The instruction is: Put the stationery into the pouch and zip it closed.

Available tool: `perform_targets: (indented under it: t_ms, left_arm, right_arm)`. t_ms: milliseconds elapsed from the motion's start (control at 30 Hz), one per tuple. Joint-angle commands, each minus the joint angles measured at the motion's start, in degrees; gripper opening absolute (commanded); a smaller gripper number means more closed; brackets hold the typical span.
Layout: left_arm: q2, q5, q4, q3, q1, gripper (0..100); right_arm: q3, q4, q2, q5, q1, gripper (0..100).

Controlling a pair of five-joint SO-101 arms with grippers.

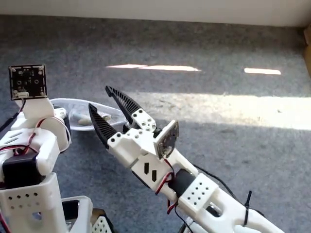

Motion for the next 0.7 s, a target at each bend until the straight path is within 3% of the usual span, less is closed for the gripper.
perform_targets:
  t_ms: [0,200,367,533,667]
  left_arm:
    - [0.6,-0.1,-1.1,0.5,-2.2,1]
    - [0.6,0.1,-1.2,0.4,-2.3,1]
    - [0.6,0.1,-1.2,0.4,-2.2,1]
    - [0.6,0.1,-1.2,0.4,-2.2,1]
    - [0.6,0.1,-1.2,0.5,-2.2,1]
  right_arm:
    - [-1.0,12.5,-11.7,-0.1,1.2,11.5]
    - [-8.9,32.2,-24.9,-0.1,10.3,7.5]
    - [-13.0,47.7,-26.2,-0.3,11.7,7.5]
    - [-9.4,54.6,-26.2,-0.6,11.7,13.2]
    - [-5.2,54.8,-26.4,-6.7,11.7,22.6]
